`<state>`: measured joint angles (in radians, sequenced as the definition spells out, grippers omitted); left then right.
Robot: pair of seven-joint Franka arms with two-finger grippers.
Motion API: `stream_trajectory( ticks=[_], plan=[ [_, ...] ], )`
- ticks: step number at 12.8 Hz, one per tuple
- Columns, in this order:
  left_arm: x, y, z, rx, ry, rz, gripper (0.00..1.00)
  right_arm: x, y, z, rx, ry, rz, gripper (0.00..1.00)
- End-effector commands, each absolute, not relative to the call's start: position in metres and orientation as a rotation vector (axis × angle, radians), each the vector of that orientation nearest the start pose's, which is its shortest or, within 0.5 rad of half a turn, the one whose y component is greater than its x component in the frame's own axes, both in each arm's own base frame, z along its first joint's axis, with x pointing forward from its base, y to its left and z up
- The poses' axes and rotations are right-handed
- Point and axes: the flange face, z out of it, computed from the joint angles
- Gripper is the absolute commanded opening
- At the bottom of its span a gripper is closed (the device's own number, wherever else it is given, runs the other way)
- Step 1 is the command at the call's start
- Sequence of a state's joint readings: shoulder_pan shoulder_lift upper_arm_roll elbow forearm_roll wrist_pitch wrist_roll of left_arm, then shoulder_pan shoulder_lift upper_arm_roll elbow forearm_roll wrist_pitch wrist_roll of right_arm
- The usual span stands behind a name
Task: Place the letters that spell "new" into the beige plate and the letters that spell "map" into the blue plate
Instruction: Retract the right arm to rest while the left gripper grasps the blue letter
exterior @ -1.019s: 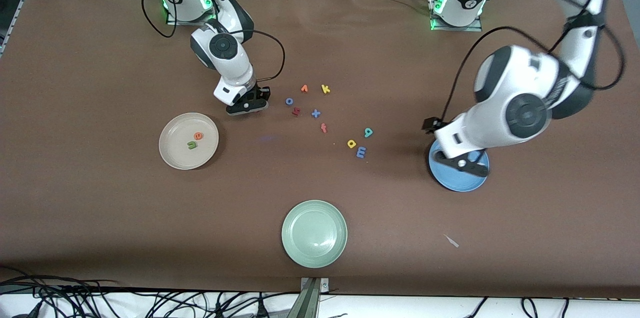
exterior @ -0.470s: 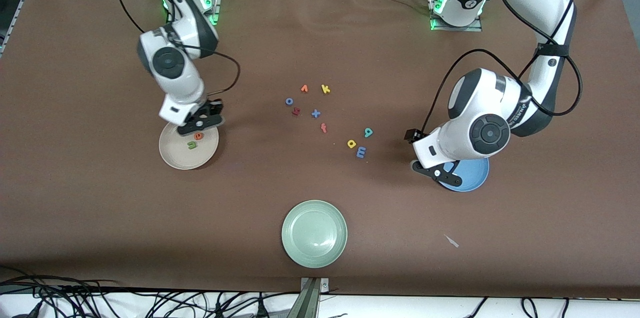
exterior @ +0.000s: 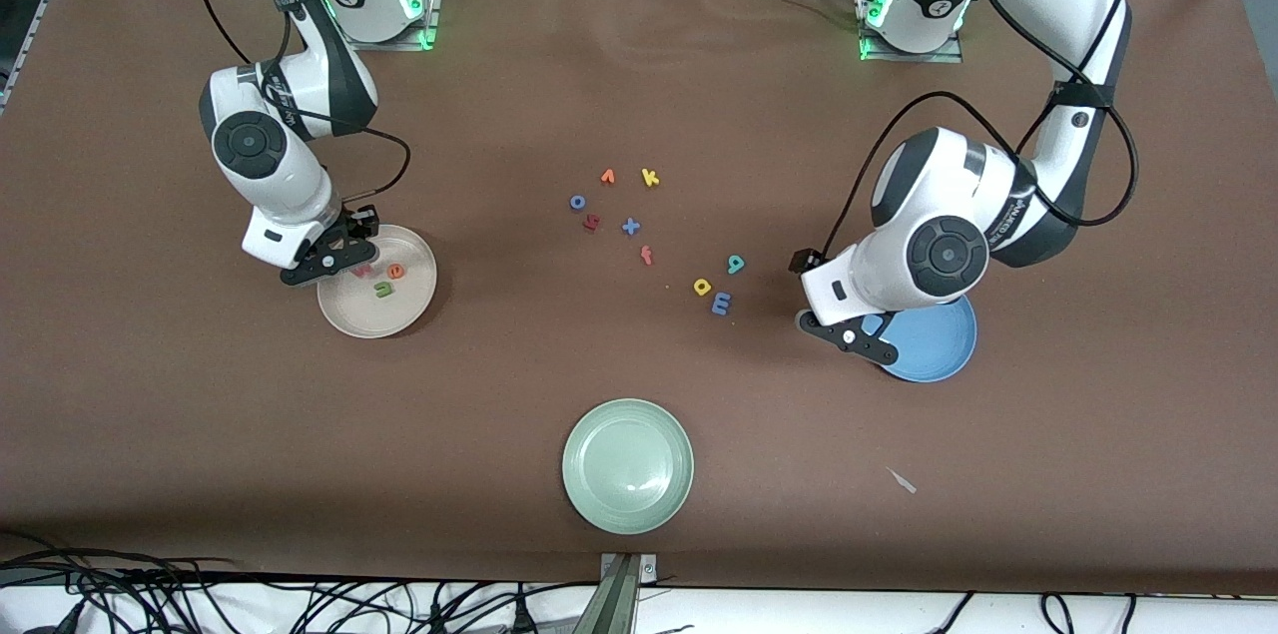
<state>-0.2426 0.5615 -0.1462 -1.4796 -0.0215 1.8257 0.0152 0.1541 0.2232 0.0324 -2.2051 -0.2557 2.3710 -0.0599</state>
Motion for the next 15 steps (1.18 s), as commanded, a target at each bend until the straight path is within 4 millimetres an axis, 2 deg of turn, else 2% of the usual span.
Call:
stream_trajectory(
  ticks=[1, 2, 3, 4, 5, 6, 8, 9, 10, 13, 14, 15],
  plan=[
    [0.637, -0.250, 0.333, -3.127, 0.560, 0.362, 1.00, 0.545, 0.102, 0.306, -3.206, -0.626, 0.032, 1.00],
    [0.636, -0.252, 0.332, -3.132, 0.541, 0.365, 1.00, 0.555, 0.103, 0.325, -3.189, -0.559, 0.030, 1.00],
    [0.631, -0.264, 0.329, -3.128, 0.525, 0.373, 1.00, 0.567, 0.106, 0.348, -3.177, -0.517, 0.034, 1.00],
    [0.621, -0.288, 0.319, -3.114, 0.512, 0.396, 1.00, 0.577, 0.107, 0.374, -3.175, -0.495, 0.047, 1.00],
    [0.617, -0.307, 0.294, -3.118, 0.456, 0.385, 1.00, 0.587, 0.108, 0.402, -3.180, -0.486, 0.054, 1.00],
    [0.620, -0.319, 0.288, -3.141, 0.405, 0.306, 1.00, 0.595, 0.108, 0.433, -3.184, -0.472, 0.061, 1.00],
    [0.619, -0.326, 0.272, -3.147, 0.390, 0.301, 1.00, 0.599, 0.111, 0.476, -3.154, -0.434, 0.108, 1.00],
    [0.613, -0.333, 0.252, -3.136, 0.402, 0.337, 1.00, 0.600, 0.109, 0.493, -3.145, -0.420, 0.107, 1.00],
    [0.615, -0.337, 0.245, -3.146, 0.404, 0.307, 1.00, 0.598, 0.104, 0.508, -3.144, -0.402, 0.114, 1.00],
    [0.617, -0.339, 0.247, -3.163, 0.403, 0.261, 1.00, 0.592, 0.083, 0.540, -3.077, -0.315, 0.177, 1.00],
    [0.617, -0.340, 0.244, -3.163, 0.385, 0.264, 0.99, 0.591, 0.077, 0.547, -3.079, -0.300, 0.179, 1.00],
    [0.614, -0.343, 0.230, -3.162, 0.340, 0.295, 0.99, 0.592, 0.075, 0.549, -3.080, -0.295, 0.174, 1.00]
  ],
)
